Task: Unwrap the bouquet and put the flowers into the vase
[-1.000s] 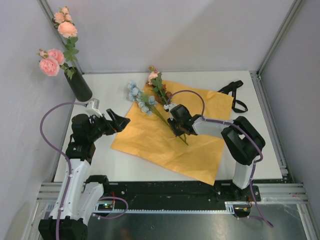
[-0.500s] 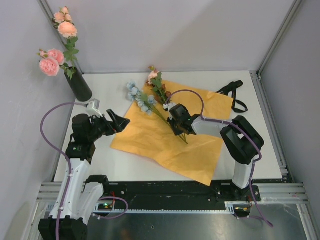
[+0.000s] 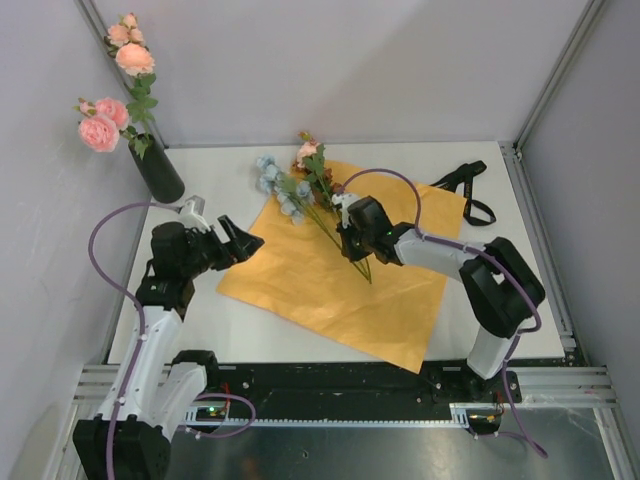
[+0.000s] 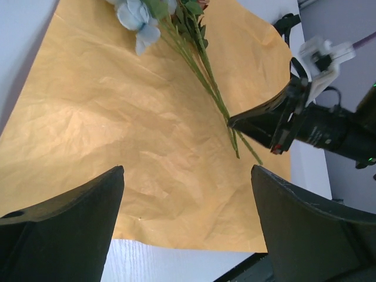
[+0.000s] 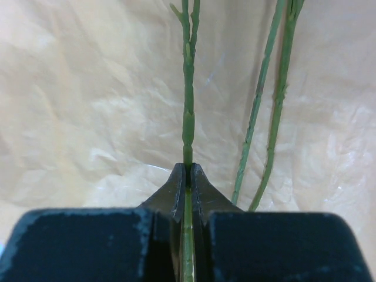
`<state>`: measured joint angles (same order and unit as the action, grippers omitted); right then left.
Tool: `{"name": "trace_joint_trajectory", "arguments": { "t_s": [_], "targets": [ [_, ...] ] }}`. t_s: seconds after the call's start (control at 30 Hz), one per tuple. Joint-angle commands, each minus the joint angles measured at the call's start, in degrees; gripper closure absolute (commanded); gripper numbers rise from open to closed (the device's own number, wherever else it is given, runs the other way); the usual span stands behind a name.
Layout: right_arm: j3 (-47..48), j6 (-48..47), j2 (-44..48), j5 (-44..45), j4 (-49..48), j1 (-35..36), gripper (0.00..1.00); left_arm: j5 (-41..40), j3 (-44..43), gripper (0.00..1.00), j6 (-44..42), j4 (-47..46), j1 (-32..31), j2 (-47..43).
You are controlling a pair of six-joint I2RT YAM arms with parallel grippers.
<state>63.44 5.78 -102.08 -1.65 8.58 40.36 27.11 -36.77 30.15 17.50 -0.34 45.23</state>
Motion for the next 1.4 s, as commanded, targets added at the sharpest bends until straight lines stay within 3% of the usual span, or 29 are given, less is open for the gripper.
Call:
{"name": "trace_joint_trajectory", "arguments": {
  "t_s": [0.0, 0.27, 0.37, 0.53, 0.7, 0.9, 1.2, 1.37],
  "targets": [
    [0.74, 2.9, 6.08, -7.85, -5.83, -1.81, 1.0, 0.35, -3.96, 0.07, 2.74, -0.85, -1.46, 0.99],
    [-1.3, 14.17, 9.91, -21.73, -13.73, -3.96, 1.0, -1.81, -6.39, 0.07, 5.89, -4.69, -6.45, 4.45],
    [-4.03, 20.01, 11.28, -22.81, -19.33, -3.43, 1.0, -4.44, -5.82, 0.09, 10.05, -8.08, -8.84, 6.77],
    [-8.87, 28.31, 12.79, -22.25, -27.79, -2.44, 1.0, -7.75, 0.94, 0.11, 21.77, -22.66, -12.14, 11.04],
    [-12.1, 32.1, 14.66, -22.6, -32.95, -1.84, 1.0, -10.55, -0.01, 0.13, 23.02, -28.12, -16.11, 17.7],
    [-15.96, 34.93, 17.95, -22.12, -37.24, -0.82, 1.0, -13.96, -0.8, 0.27, 25.98, -30.62, -18.57, 21.74],
    [-19.5, 37.77, 20.38, -21.83, -43.02, 2.09, 1.0, -17.23, 0.82, 0.39, 28.19, -35.5, -19.87, 22.1],
    [-20.54, 38.18, 20.63, -21.82, -44.34, 3.58, 1.0, -17.94, 1.36, 0.59, 28.45, -36.81, -19.88, 21.23]
  ]
}}
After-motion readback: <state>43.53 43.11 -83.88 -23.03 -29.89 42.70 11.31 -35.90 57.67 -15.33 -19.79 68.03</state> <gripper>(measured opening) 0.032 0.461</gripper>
